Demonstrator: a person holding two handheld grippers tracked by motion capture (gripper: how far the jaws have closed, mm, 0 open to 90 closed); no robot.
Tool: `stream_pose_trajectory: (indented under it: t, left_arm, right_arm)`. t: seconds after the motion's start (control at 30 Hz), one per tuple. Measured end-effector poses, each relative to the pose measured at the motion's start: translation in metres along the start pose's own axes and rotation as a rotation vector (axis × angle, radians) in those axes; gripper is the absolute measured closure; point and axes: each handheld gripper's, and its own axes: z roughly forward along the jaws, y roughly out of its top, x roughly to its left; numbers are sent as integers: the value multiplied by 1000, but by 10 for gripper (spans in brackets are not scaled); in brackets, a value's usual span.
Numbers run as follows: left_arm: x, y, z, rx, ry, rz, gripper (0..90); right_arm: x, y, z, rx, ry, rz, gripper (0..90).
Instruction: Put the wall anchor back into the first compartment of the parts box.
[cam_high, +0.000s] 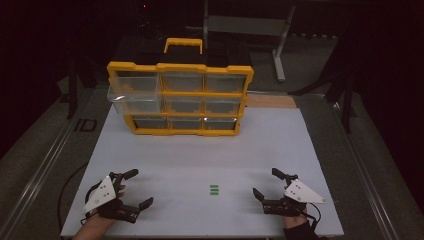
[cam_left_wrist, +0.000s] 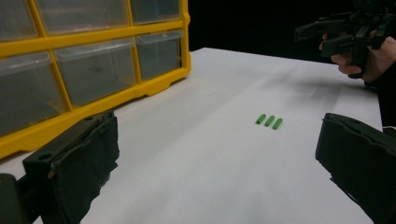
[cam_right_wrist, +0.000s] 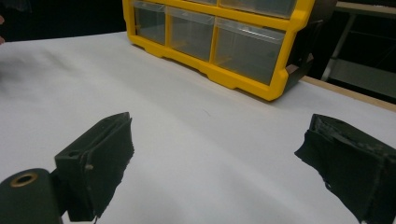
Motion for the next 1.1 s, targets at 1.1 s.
stream_pose_trajectory:
  t: [1.1]
  left_arm:
    - [-9, 48, 5, -45, -87, -12, 0]
  right_arm:
    - [3, 1, -1, -16, -2, -5, 78]
